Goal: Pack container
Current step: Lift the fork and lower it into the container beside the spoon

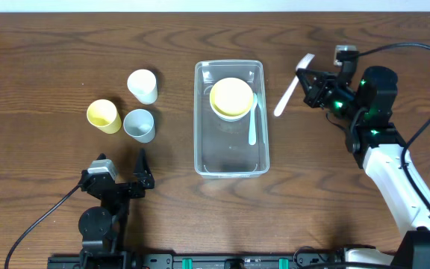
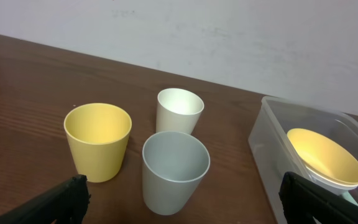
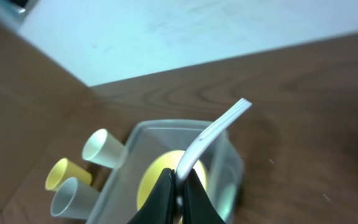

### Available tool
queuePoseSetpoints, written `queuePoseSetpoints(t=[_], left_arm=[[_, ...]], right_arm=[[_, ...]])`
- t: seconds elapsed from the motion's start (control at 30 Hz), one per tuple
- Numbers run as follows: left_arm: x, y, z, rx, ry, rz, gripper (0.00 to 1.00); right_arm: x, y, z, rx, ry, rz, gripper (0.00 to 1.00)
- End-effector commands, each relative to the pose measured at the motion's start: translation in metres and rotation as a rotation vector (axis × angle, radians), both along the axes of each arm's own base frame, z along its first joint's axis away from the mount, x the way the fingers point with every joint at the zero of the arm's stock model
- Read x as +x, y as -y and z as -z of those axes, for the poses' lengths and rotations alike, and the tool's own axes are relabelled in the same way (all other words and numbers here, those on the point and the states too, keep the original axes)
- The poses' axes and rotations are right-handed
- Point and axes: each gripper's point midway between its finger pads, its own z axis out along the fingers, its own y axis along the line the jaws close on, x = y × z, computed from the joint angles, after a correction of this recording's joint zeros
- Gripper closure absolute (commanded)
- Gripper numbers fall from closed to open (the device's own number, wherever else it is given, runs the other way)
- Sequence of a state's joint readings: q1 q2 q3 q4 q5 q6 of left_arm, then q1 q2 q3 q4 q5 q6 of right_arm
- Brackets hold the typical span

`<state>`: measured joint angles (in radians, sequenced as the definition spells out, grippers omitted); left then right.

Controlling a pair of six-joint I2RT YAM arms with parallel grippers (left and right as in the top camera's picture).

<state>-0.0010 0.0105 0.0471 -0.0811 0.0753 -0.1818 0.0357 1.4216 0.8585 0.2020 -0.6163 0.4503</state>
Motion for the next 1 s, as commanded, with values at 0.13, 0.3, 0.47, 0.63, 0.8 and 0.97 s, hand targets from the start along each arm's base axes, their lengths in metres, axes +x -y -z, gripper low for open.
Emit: queuePoseSetpoints(t=[0.13,0.3,0.47,0.63,0.8,0.97], left_arm=[[0.0,0.001,0.016,0.015,-0.037,0.007,0.02],[0.0,0.001,0.016,0.015,-0.037,0.007,0.02],[0.0,0.001,0.016,0.015,-0.037,0.007,0.02],[0.0,0.001,0.016,0.015,-0.037,0.007,0.02],[0.0,0.001,0.016,0.015,-0.037,0.007,0.02],[0.0,0.001,0.016,0.015,-0.037,0.007,0.02]], right_arm=[[-0.004,-0.033,-0.018,-0.039,0.089,-0.112,0.97],[0.0,-0.045,0.005,-0.045,0.032,-0.123,0.97],[0.004,-0.057,0.036,-0.053,-0.031,-0.144,0.97],[0.012,-0.062,0.059,-0.04,-0.074,-0.143,0.96],[0.016,-0.065,0.07,-0.041,-0.095,-0.148,0.94],[0.019,-0.066,0.073,-0.038,-0.105,-0.147,0.49]])
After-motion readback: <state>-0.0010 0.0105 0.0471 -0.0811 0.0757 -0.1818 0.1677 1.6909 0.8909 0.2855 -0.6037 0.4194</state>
